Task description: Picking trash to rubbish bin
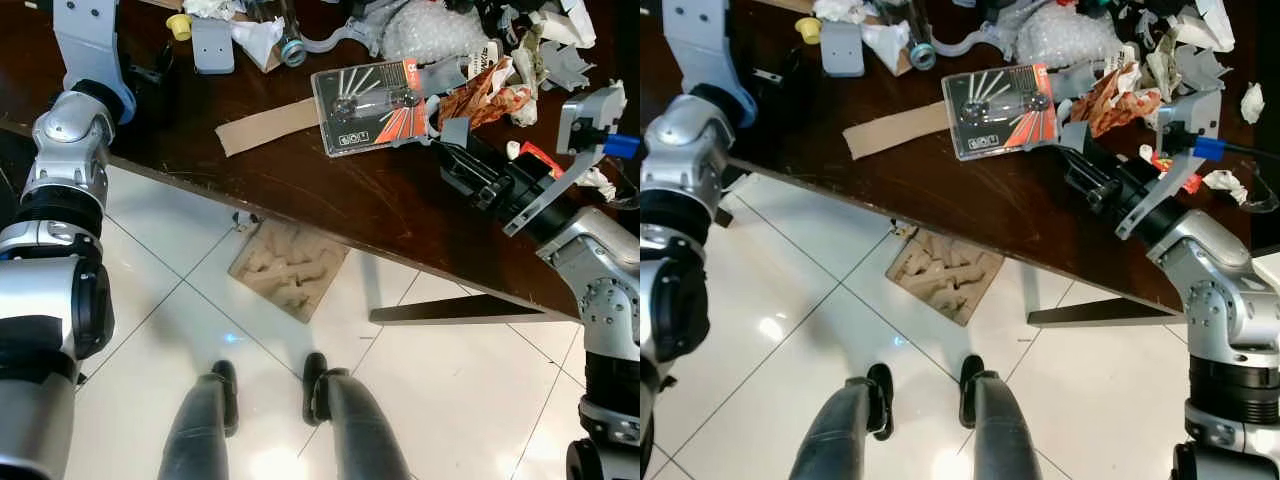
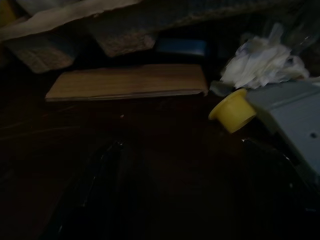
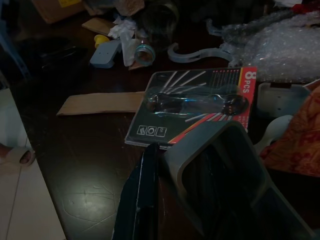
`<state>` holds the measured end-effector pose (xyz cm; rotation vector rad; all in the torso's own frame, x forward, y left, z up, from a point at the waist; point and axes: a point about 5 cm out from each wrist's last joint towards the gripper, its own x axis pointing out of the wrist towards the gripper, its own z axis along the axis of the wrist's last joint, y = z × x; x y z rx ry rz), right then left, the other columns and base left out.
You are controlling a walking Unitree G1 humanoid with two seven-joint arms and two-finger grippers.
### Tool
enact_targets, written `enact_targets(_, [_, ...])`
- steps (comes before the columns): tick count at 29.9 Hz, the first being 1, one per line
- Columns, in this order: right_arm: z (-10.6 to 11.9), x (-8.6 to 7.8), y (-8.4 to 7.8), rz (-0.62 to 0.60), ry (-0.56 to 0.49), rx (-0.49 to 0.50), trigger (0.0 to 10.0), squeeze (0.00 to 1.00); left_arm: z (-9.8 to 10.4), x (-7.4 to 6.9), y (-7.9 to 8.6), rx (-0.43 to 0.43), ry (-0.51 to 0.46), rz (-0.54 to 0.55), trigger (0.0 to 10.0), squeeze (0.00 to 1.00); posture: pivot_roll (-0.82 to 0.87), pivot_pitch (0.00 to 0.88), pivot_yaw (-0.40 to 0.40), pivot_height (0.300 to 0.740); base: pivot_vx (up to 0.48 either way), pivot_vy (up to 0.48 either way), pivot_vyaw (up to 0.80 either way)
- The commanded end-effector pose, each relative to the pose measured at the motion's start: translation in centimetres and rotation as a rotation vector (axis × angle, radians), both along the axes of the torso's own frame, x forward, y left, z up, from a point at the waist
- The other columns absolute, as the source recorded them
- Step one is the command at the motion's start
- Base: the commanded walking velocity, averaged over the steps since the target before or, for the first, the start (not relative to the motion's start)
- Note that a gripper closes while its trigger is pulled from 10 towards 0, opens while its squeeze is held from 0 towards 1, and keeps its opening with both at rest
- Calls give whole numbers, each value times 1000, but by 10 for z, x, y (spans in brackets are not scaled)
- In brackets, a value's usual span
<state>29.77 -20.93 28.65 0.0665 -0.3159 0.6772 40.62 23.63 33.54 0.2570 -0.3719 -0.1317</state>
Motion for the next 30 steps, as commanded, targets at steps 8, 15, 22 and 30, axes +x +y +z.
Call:
enact_targets(8, [1, -7, -9, -29, -19, 71, 0, 0, 4, 3, -51, 14, -53, -260, 10000, 0, -124, 488, -136, 740, 0, 0, 0])
enact_targets(15, [7, -5, -10, 3, -87, 261, 2824, 0, 28, -8, -78, 83, -193, -381, 10000, 0, -64, 427, -81, 740, 0, 0, 0])
enact_targets(22, [4, -1, -16, -24, -105, 357, 10000, 0, 25, -17, -87, 137, -218, -442, 10000, 0, -19, 374, -49, 740, 0, 0, 0])
enact_targets(30, [0, 18, -33, -147, -155, 546, 10000, 0, -15, -40, -101, 146, -144, -535, 10000, 0, 70, 268, -7, 740, 0, 0, 0])
